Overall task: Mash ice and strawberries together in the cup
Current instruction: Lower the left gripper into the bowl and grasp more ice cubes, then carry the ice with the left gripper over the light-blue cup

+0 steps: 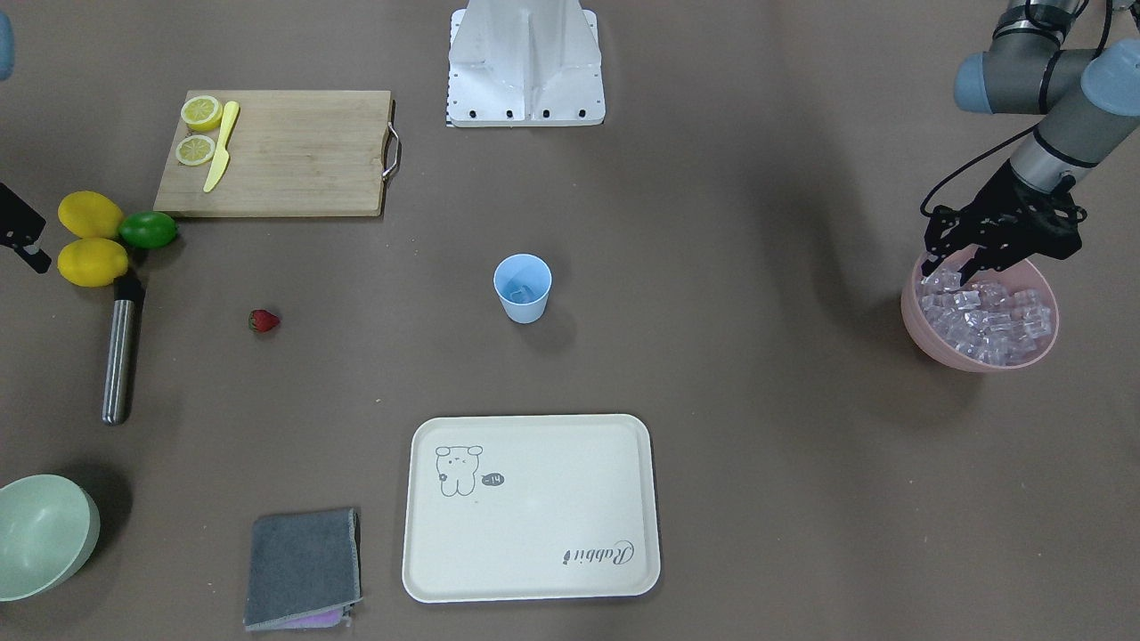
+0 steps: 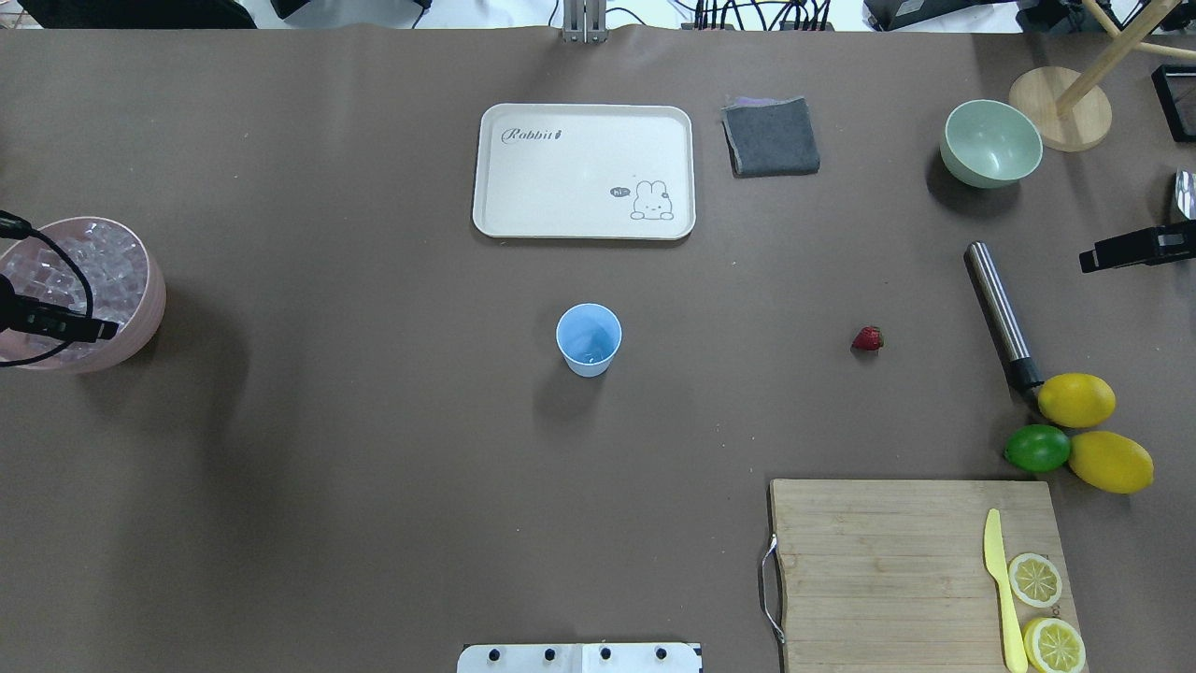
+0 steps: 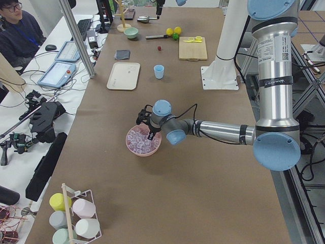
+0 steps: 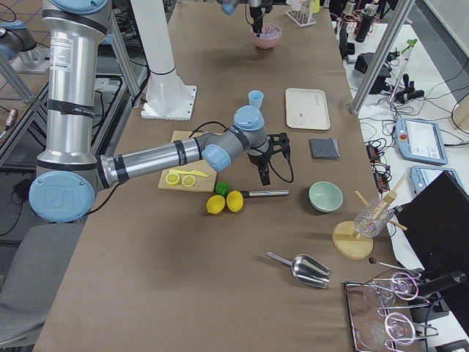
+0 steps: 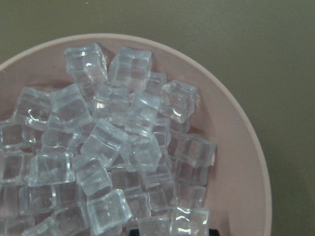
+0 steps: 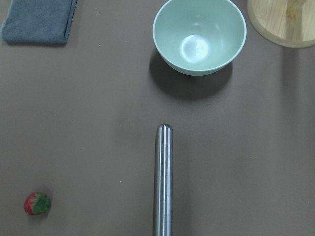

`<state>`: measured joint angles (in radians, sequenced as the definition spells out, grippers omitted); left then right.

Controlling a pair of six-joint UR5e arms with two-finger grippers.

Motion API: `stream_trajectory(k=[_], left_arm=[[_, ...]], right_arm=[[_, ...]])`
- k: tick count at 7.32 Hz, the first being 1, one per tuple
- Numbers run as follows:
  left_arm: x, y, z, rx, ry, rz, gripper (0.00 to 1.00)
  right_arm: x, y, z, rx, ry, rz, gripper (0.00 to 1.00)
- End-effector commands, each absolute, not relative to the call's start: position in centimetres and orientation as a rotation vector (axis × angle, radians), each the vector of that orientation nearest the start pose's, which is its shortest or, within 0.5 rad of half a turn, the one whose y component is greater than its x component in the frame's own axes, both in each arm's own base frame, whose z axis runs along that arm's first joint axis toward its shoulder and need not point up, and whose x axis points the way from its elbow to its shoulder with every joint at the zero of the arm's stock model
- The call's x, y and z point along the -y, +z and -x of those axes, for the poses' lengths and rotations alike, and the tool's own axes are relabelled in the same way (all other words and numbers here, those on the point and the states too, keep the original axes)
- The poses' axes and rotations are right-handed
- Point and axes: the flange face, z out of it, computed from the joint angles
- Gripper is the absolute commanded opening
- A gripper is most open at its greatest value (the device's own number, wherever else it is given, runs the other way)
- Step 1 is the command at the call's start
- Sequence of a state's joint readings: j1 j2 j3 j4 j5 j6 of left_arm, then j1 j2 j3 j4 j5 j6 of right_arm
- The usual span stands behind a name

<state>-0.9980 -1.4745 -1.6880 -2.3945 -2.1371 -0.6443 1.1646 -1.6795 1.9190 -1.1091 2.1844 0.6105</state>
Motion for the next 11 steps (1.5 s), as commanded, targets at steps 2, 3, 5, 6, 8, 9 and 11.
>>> stream_trajectory(k=[2, 3, 5, 6, 8, 9, 11], left_arm=[[49.5, 50.9, -16.6, -0.966, 0.117, -0.415, 0.0], [50.5, 49.1, -16.9, -1.008, 0.069, -0.402, 0.0], [52.8, 43.3, -19.3, -1.108, -0.093, -0.359, 0.0], [53.3, 40.1, -22.5, -1.16, -0.121, -0.332, 0.0], [51.6, 32.7, -35.0, -1.213, -0.25, -0.353, 0.0], [49.6, 28.9, -40.9, -1.247, -0.307, -0.374, 0.0], [46.8, 24.2, -46.9, -1.306, -0.439, -0.371, 0.0]], right_arm=[[45.6, 49.0, 11.3, 0.843, -0.024, -0.308, 1.0], [45.5, 49.1, 11.3, 0.843, -0.022, -0.304, 1.0], [45.5, 49.0, 11.3, 0.843, -0.023, -0.305, 1.0], [45.5, 49.0, 11.3, 0.843, -0.024, -0.306, 1.0], [45.6, 48.9, 11.3, 0.844, -0.023, -0.306, 1.0], [45.6, 49.0, 11.4, 0.844, -0.024, -0.306, 1.0], [45.6, 48.8, 11.4, 0.845, -0.025, -0.307, 1.0]])
